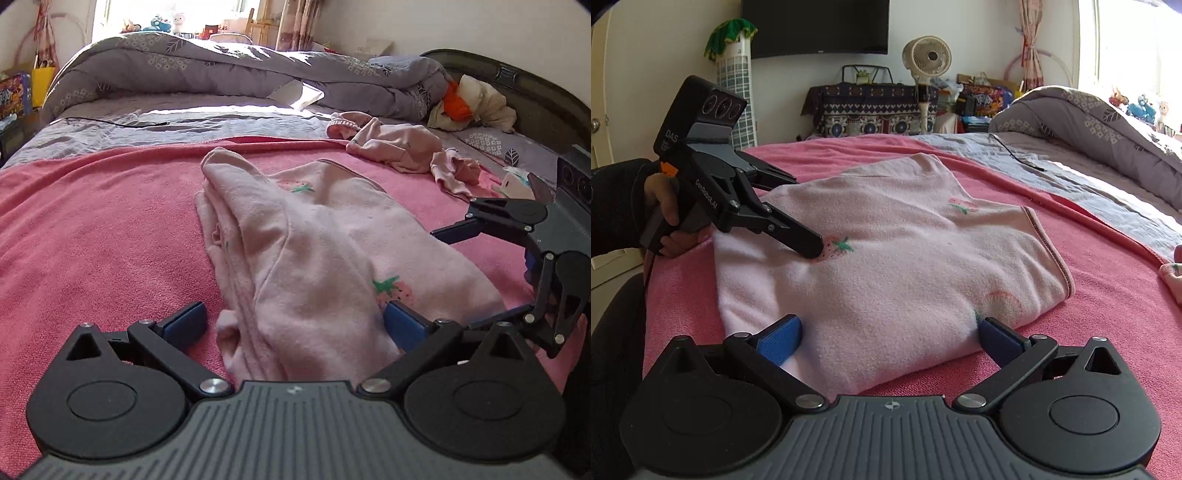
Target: Fold clothes
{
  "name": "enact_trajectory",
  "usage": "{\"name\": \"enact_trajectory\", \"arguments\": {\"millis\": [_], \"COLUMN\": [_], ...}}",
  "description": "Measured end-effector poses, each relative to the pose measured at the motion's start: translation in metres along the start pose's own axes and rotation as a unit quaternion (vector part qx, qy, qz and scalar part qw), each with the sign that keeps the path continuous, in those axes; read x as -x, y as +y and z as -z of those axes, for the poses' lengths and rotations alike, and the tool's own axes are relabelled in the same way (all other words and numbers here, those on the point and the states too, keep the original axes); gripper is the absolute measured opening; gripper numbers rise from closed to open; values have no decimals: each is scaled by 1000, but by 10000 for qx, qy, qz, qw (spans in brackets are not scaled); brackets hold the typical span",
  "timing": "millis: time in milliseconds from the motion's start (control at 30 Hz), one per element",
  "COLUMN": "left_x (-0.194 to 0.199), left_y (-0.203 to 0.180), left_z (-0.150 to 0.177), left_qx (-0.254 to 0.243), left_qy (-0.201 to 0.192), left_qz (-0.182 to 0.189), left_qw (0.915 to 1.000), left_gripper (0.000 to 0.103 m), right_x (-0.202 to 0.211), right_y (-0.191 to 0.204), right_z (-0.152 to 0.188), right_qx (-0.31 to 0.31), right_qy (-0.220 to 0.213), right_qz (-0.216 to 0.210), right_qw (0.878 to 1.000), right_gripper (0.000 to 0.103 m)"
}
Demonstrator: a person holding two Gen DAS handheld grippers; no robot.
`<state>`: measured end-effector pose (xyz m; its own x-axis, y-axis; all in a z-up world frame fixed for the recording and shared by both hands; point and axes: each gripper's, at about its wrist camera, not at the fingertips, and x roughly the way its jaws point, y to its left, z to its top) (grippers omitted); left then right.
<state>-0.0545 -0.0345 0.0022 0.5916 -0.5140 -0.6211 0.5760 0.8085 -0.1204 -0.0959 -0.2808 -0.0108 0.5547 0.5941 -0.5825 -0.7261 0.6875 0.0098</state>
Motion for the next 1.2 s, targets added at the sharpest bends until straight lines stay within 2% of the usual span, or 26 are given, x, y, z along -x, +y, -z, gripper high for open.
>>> {"name": "enact_trajectory", "arguments": {"millis": [200,300,467,567,633,667,700,767,900,1067,1133,1200], "left_x": [4,13,32,28,-1,-11,-10,-7,-5,-3,-1,5], "left_y": [0,-13,-42,-65,-73,-74,-73,-71,-74,-72,-73,-73], "left_z": [1,-10,-35,-36,-25,-17,-8,-4,-1,-1,-3,-11], "left_qx": [53,110,161,-577,-1136,-1363,-1519,-1463,-1505,-1482,-1490,-1467], "left_qy": [-31,8,49,-206,253,301,-56,-262,-390,-388,-280,44], "left_qz": [-112,-235,-437,-159,-591,-723,-674,-617,-646,-611,-651,-643], "left_qw": [9999,9997,9989,9980,9914,9876,9861,9870,9857,9863,9863,9871], "left_gripper": [103,103,103,103,103,103,103,103,103,103,103,103], "right_x": [1,2,8,1,1,2,3,3,5,5,6,8], "right_y": [-4,-6,-23,-32,-39,-44,-49,-52,-45,-26,-21,-17], "right_z": [1,-3,-17,-7,10,9,10,10,9,10,11,10], "right_qx": [-115,-143,-135,-114,-299,-461,-608,-729,-573,-75,92,217], "right_qy": [0,116,385,542,182,135,109,95,114,117,50,-4], "right_qz": [-113,-182,-767,-941,-1135,-1260,-1345,-1426,-1307,-873,-728,-634], "right_qw": [9999,9997,9962,9940,9929,9909,9890,9870,9897,9961,9973,9978], "right_gripper": [103,103,103,103,103,103,103,103,103,103,103,103]}}
